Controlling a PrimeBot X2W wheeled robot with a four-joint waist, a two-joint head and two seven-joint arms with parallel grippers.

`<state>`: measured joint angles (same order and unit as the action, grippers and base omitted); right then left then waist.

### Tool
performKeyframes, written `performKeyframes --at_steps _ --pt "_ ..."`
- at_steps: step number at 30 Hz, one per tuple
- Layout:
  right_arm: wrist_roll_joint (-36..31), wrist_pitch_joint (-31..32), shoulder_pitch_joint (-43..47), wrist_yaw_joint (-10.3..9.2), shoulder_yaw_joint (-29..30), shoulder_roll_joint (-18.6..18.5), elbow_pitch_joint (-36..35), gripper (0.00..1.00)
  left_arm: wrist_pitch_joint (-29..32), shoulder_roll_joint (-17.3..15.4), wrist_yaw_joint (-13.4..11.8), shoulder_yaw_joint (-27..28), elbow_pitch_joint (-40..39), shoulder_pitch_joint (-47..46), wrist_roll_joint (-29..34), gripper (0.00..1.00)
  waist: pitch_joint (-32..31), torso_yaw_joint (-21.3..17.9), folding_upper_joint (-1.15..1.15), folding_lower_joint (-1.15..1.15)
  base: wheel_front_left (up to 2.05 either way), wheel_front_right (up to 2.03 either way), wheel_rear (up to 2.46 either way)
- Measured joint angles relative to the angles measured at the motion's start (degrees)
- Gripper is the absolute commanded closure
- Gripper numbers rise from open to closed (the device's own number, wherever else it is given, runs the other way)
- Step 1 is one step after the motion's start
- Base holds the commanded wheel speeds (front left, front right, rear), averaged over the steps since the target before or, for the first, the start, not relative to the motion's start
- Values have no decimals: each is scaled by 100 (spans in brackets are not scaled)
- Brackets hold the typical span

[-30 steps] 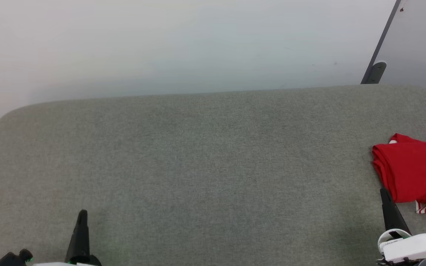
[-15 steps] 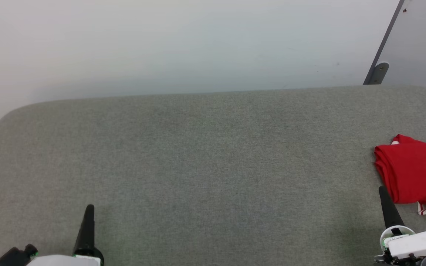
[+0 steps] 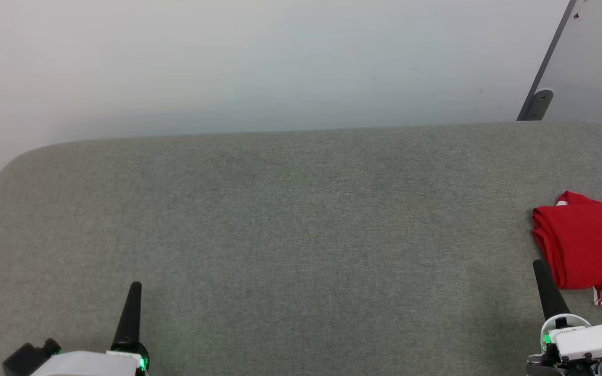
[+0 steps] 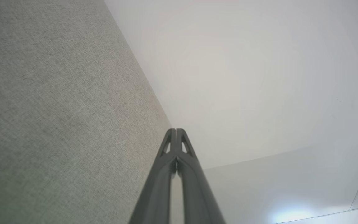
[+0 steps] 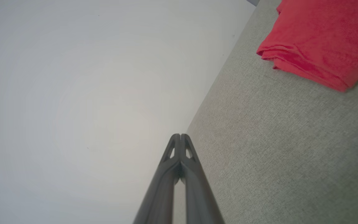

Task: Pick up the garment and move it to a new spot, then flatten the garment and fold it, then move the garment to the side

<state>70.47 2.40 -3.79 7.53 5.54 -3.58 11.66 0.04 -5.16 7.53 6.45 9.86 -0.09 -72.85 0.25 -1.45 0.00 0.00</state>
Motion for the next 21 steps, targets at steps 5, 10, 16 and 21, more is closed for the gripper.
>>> performKeyframes --at_steps 5,10,16,21 --pt "257 45 -31 0 14 8 24 100 67 20 0 -8 37 -98 -241 100 -1 14 0 0 0 0 0" --pt "476 88 -35 0 24 18 53 100 134 47 0 -14 92 -130 -458 100 -1 28 0 0 0 0 0" --pt "770 147 -68 0 40 23 86 100 207 76 0 -22 154 -222 -704 100 -2 46 0 0 0 0 0" --pt "1007 181 -103 0 52 29 109 100 276 90 0 -26 194 -270 -922 100 -3 60 0 0 0 0 0"
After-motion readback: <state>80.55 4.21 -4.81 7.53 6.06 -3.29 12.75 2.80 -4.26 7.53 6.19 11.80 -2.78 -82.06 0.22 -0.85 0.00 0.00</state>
